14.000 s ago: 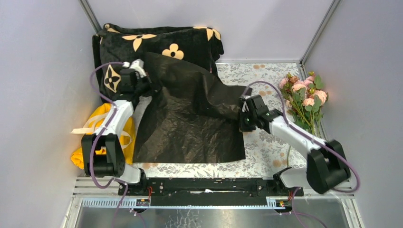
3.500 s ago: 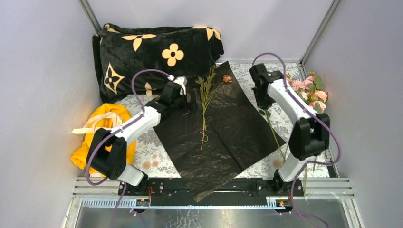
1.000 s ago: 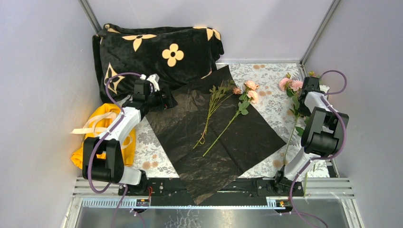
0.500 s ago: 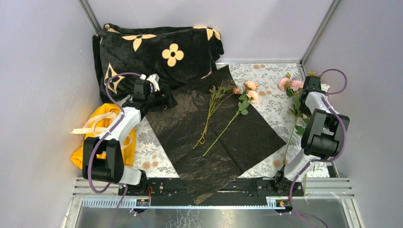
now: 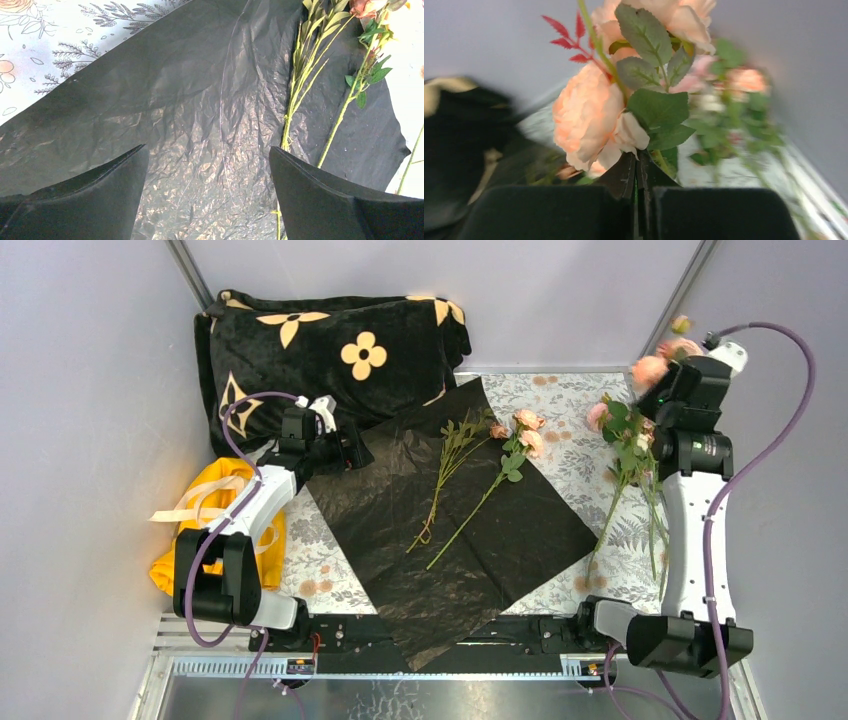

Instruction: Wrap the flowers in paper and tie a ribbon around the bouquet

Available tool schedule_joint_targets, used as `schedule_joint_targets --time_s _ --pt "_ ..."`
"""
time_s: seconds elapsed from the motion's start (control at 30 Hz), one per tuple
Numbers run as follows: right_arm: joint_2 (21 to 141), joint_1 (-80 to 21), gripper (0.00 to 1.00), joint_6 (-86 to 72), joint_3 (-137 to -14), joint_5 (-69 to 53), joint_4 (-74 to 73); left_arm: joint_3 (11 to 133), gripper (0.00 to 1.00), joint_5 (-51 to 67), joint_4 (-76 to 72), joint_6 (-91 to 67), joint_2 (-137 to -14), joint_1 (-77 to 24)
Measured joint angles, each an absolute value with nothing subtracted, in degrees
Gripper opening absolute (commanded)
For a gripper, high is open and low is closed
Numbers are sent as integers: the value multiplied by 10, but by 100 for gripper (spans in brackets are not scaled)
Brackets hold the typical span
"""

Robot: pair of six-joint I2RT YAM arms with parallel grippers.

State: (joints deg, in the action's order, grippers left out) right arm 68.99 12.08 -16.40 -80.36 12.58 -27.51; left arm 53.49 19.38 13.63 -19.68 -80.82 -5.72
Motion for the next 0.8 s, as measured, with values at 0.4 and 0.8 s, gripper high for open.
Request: schedule_joint_targets --time_s 0.4,0.8 --pt "677 -145 0 -409 -751 -31 -96 564 95 332 138 -145 -766 -58" --pt "876 -248 0 -422 -757 -17 -44 560 90 345 142 -132 -785 -64"
